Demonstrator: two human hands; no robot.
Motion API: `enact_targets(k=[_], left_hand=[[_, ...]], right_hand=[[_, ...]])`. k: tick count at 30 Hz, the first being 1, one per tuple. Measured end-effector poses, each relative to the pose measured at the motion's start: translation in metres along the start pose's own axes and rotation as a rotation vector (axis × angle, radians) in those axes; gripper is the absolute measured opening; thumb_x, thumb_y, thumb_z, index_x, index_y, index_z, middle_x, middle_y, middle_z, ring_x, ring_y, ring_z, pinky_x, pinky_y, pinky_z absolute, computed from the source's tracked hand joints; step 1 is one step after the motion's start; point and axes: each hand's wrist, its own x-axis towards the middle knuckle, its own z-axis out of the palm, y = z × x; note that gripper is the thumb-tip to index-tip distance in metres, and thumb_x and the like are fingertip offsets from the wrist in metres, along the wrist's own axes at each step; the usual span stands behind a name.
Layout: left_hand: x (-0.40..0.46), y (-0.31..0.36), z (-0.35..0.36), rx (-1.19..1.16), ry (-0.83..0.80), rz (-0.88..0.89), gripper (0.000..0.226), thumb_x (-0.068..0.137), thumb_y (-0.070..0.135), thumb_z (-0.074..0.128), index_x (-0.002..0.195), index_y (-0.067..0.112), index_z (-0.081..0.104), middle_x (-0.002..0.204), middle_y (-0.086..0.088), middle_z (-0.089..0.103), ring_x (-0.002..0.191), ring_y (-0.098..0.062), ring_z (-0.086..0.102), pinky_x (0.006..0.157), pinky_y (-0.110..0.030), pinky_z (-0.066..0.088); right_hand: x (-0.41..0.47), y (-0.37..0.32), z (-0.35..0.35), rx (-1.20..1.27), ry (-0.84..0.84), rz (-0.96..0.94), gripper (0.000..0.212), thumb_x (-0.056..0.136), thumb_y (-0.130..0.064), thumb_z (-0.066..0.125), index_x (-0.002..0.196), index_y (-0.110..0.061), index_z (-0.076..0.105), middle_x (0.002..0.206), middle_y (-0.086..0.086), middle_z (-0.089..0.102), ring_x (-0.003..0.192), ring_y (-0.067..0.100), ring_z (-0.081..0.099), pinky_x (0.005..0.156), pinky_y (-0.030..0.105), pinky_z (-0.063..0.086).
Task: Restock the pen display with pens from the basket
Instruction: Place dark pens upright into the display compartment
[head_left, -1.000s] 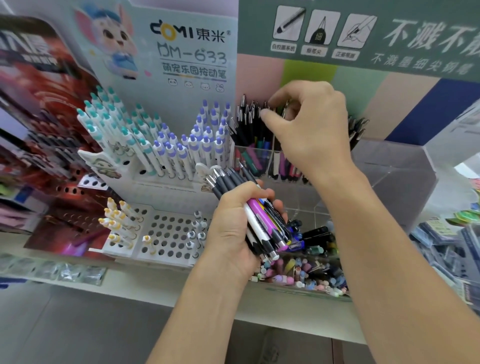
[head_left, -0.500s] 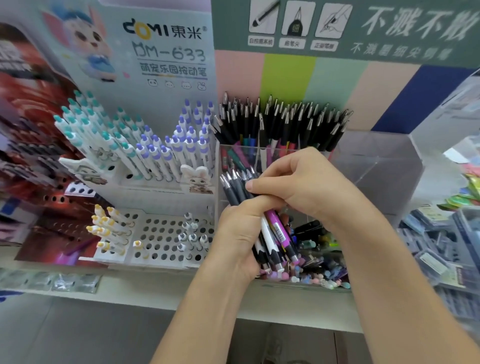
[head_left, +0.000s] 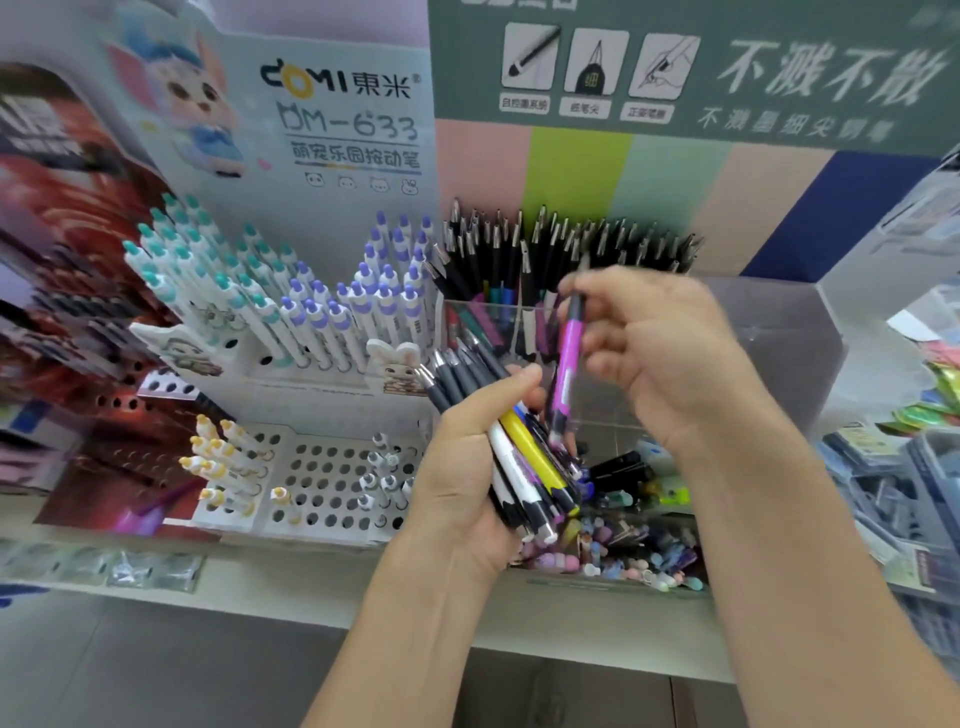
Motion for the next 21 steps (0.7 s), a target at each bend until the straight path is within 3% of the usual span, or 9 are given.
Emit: enact_targets(k=[3, 5, 7, 9, 13, 15, 18, 21], left_hand=[[0.0, 0.009, -0.003, -0.141, 0.024, 0.065, 0.029, 0.065, 0.003, 0.066, 0.089, 0.015, 0.056, 0.066, -0.003, 0.055, 0.054, -0.014, 0.055, 0.053, -0.026, 0.052], [-0.002, 0.01, -0.006, -0.139, 0.033, 0.065, 0.027, 0.07, -0.001, 0.063, 0.089, 0.015, 0.055, 0.067, -0.003, 0.054, 0.054, -0.015, 0.055, 0.054, -0.027, 0.052], [-0.004, 0.008, -0.007, -0.101, 0.054, 0.063, 0.021, 0.08, -0.003, 0.06, 0.091, 0.014, 0.056, 0.066, -0.004, 0.054, 0.054, -0.016, 0.055, 0.054, -0.028, 0.052], [-0.005, 0.007, -0.009, -0.069, 0.078, 0.072, 0.018, 0.084, -0.003, 0.06, 0.092, 0.013, 0.056, 0.066, -0.005, 0.053, 0.053, -0.017, 0.055, 0.053, -0.029, 0.052], [-0.009, 0.01, -0.01, -0.046, 0.062, 0.063, 0.018, 0.083, -0.002, 0.061, 0.094, 0.013, 0.057, 0.067, -0.005, 0.054, 0.054, -0.016, 0.055, 0.053, -0.029, 0.052], [-0.01, 0.013, -0.01, -0.036, 0.054, 0.062, 0.02, 0.082, -0.002, 0.061, 0.096, 0.012, 0.058, 0.068, -0.005, 0.055, 0.054, -0.016, 0.056, 0.053, -0.029, 0.052], [-0.012, 0.016, -0.01, -0.042, 0.032, 0.055, 0.022, 0.08, -0.001, 0.062, 0.097, 0.012, 0.058, 0.069, -0.006, 0.055, 0.055, -0.016, 0.056, 0.053, -0.029, 0.052], [-0.014, 0.018, -0.009, -0.051, 0.022, 0.042, 0.022, 0.08, -0.001, 0.062, 0.097, 0.012, 0.058, 0.069, -0.005, 0.055, 0.054, -0.016, 0.056, 0.053, -0.028, 0.052]], right_hand=[[0.002, -0.02, 0.01, 0.03, 0.089, -0.441, 0.01, 0.097, -0.007, 0.062, 0.091, -0.01, 0.069, 0.074, 0.003, 0.067, 0.054, 0.012, 0.057, 0.048, 0.021, 0.05], [0.008, -0.026, 0.02, -0.104, 0.087, -0.698, 0.011, 0.096, -0.006, 0.063, 0.091, -0.015, 0.068, 0.077, 0.001, 0.071, 0.064, 0.017, 0.067, 0.057, 0.028, 0.055], [0.019, -0.027, 0.029, -0.271, 0.104, -0.824, 0.008, 0.093, -0.007, 0.063, 0.094, -0.015, 0.067, 0.082, 0.003, 0.072, 0.072, 0.021, 0.072, 0.064, 0.036, 0.059], [0.029, -0.025, 0.035, -0.451, 0.13, -0.875, 0.007, 0.092, -0.01, 0.063, 0.097, -0.012, 0.068, 0.083, 0.0, 0.071, 0.075, 0.017, 0.07, 0.069, 0.039, 0.059], [0.035, -0.018, 0.039, -0.743, 0.069, -0.867, 0.023, 0.092, -0.009, 0.066, 0.113, -0.018, 0.065, 0.083, -0.006, 0.067, 0.072, 0.004, 0.061, 0.074, 0.02, 0.055], [0.038, -0.013, 0.039, -0.834, 0.06, -0.86, 0.027, 0.092, -0.01, 0.068, 0.117, -0.021, 0.065, 0.086, -0.008, 0.067, 0.072, 0.001, 0.059, 0.078, 0.022, 0.055], [0.042, -0.01, 0.038, -0.924, 0.135, -0.955, 0.024, 0.087, -0.014, 0.074, 0.11, -0.018, 0.073, 0.098, -0.002, 0.069, 0.09, 0.015, 0.063, 0.084, 0.032, 0.054], [0.043, -0.011, 0.039, -0.976, 0.132, -0.975, 0.023, 0.084, -0.024, 0.077, 0.106, -0.017, 0.078, 0.108, 0.001, 0.067, 0.102, 0.023, 0.06, 0.086, 0.026, 0.046]])
